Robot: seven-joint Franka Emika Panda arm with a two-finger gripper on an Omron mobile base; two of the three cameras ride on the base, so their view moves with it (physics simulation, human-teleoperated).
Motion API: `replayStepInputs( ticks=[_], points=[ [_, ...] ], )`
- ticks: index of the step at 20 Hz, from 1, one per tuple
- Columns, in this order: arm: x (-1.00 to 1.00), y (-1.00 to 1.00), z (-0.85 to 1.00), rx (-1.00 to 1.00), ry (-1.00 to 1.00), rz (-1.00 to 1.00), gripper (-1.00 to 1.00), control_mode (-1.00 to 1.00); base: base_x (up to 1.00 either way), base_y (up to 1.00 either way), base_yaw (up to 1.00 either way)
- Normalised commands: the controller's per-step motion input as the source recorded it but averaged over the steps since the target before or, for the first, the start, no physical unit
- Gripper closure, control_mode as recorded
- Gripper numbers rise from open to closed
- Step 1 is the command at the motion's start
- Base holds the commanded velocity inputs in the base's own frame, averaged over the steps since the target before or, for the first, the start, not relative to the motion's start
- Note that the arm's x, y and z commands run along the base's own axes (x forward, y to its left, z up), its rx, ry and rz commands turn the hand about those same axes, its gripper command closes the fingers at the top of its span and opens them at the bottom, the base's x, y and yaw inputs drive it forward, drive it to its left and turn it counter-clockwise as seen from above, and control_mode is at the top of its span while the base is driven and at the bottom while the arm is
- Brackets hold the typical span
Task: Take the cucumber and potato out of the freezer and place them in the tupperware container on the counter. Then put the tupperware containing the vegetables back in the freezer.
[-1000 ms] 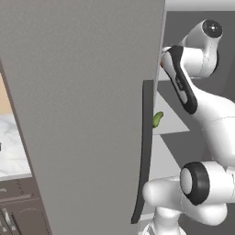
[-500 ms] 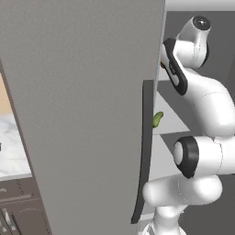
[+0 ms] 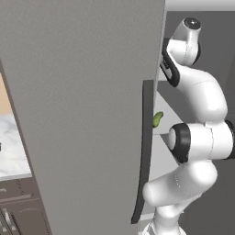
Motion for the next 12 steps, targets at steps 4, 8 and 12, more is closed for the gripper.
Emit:
replayStepInputs(
  ticks=[4,8,12],
  points=[
    [0.28,0.00,-0.22,0.00,0.02,0.00,-1.00,-1.00,0.00,0.00,0.00],
    [0.25,0.00,-0.29,0.00,0.04,0.00,-1.00,-1.00,0.00,0.00,0.00],
    [0.16,0.00,-0.42,0.00,0.07,0.00,1.00,-1.00,0.00,0.00,0.00]
  ],
)
